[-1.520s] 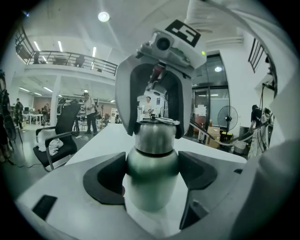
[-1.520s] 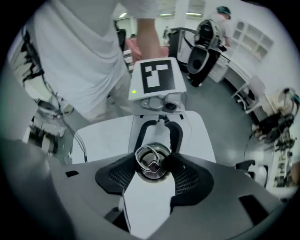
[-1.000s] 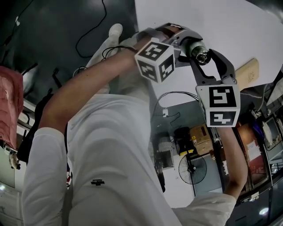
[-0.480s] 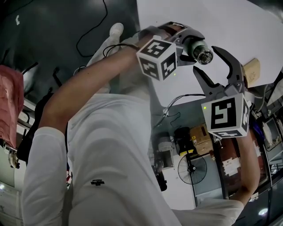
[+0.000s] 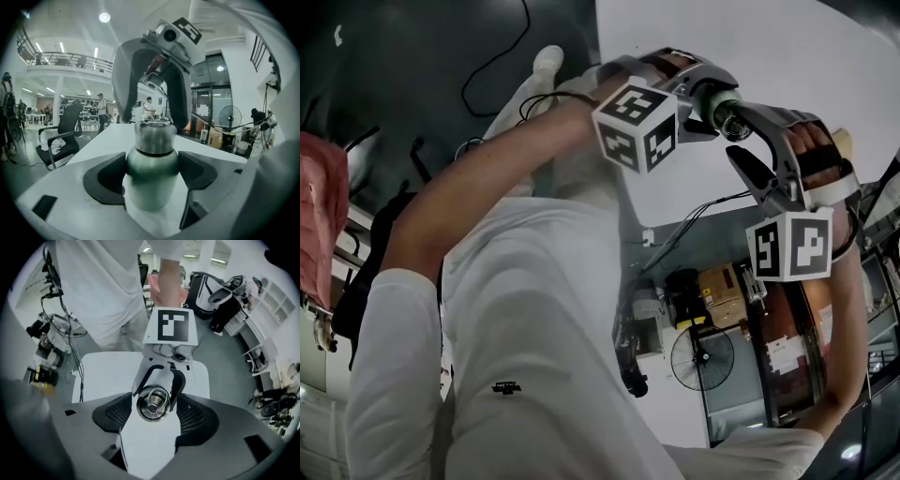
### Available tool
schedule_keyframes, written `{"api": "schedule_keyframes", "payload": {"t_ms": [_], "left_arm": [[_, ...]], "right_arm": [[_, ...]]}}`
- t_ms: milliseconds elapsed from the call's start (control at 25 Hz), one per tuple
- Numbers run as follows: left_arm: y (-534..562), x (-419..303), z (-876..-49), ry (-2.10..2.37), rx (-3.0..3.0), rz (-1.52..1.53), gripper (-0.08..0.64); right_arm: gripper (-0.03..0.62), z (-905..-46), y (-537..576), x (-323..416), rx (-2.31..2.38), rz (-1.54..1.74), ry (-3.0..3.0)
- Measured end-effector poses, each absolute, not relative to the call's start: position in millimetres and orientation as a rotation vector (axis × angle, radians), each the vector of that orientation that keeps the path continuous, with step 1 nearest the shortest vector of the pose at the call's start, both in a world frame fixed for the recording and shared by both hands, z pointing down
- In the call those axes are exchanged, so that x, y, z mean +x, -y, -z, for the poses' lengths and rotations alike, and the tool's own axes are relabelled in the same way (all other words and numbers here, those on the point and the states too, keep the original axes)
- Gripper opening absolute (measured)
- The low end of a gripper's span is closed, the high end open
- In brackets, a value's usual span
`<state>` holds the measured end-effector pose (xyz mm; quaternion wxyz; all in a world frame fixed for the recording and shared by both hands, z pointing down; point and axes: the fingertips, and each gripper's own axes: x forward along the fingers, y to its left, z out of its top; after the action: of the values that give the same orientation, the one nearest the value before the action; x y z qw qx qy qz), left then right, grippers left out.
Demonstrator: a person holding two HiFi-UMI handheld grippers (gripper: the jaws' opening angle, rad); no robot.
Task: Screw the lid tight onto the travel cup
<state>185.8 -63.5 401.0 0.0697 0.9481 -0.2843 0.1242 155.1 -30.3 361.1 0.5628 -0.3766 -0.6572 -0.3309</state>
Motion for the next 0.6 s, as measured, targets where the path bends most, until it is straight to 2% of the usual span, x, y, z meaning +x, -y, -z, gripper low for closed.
{"api": "schedule_keyframes", "payload": {"t_ms": [120,160,240,600], "left_arm": [[63,183,-403,0.857,2.849,-0.375,0.336],[62,182,-403,0.855,2.849,-0.375,0.336],[61,181,-403,0.853,2.851,-0.374,0.336],[63,183,-405,0.860,2.847,-0.370,0.336]], "right_arm": [[0.276,-371,31,157,-0.977,0.863,1.504],[0.229,-372,31,157,-0.991,0.881,1.497],[0.227,-373,31,155,-0.975,0.861,1.504],[0.225,-375,43,147,-0.450,0.380,1.716]]}}
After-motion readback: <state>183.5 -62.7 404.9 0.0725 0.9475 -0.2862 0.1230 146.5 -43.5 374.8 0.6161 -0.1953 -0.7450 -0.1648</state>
